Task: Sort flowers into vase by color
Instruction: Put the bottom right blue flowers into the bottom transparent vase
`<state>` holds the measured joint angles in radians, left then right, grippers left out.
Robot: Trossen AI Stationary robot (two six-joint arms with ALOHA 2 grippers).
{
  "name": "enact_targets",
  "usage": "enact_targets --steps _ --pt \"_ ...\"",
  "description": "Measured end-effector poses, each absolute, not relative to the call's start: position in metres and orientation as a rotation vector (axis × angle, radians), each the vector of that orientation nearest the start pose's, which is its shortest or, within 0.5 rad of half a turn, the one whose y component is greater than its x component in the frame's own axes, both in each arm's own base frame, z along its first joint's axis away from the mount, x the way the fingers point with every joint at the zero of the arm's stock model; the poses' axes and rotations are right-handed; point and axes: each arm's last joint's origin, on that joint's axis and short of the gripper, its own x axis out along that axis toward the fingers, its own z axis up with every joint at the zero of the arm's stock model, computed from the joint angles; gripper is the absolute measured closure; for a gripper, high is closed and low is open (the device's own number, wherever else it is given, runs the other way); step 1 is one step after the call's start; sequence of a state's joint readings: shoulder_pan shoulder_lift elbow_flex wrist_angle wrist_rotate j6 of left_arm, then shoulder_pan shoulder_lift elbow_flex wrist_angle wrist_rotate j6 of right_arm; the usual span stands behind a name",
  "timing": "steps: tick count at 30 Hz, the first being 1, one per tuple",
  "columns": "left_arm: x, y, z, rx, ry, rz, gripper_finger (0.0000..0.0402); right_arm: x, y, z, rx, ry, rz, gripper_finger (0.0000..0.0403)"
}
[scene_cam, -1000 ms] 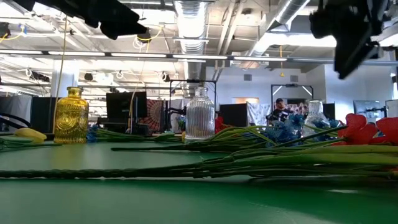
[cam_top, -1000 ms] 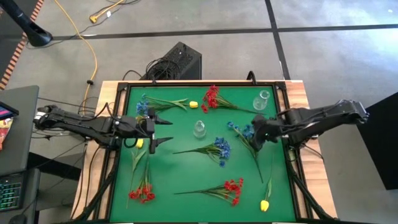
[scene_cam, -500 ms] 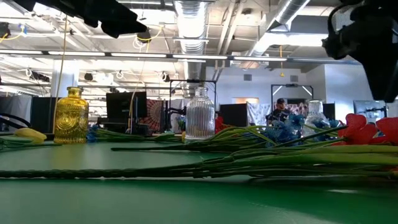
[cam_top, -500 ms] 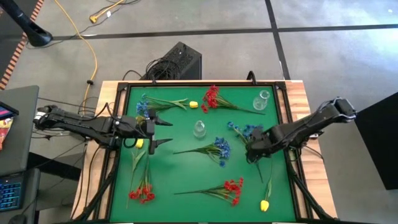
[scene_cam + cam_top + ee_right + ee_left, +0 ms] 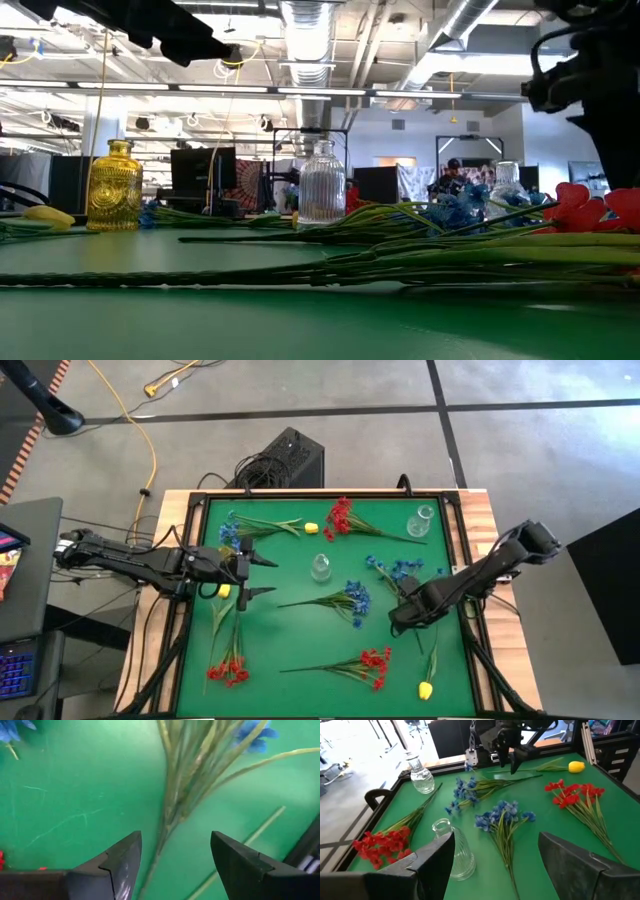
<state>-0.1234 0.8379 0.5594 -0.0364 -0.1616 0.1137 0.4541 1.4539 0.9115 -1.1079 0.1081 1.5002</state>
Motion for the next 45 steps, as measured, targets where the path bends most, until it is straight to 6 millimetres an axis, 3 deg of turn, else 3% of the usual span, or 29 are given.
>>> enact_targets --steps 9,17,23,28,33,45 --pt "0.185 -0.02 0.258 0.139 0.337 -0.028 0.0125 0.21 0.1 0.175 0.661 1.399 -0.936 0.0137" --pt "0.185 -0.02 0.256 0.131 0.36 -0.032 0.0125 0.203 0.097 0.142 0.772 1.325 -0.894 0.0137" --pt "0.184 -0.02 0.254 0.132 0.377 -0.032 0.0125 0.203 0.098 0.145 0.773 1.321 -0.879 0.0137" --pt "0.184 -0.02 0.254 0.132 0.377 -0.031 0.0125 0.203 0.098 0.165 0.788 1.3 -0.823 0.0137" --pt "0.184 -0.02 0.254 0.132 0.377 -0.031 0.0125 0.193 0.094 0.176 0.795 1.309 -0.882 0.0137" --pt "0.184 -0.02 0.254 0.133 0.376 -0.029 0.0125 0.198 0.097 0.144 0.784 1.335 -0.897 0.0138"
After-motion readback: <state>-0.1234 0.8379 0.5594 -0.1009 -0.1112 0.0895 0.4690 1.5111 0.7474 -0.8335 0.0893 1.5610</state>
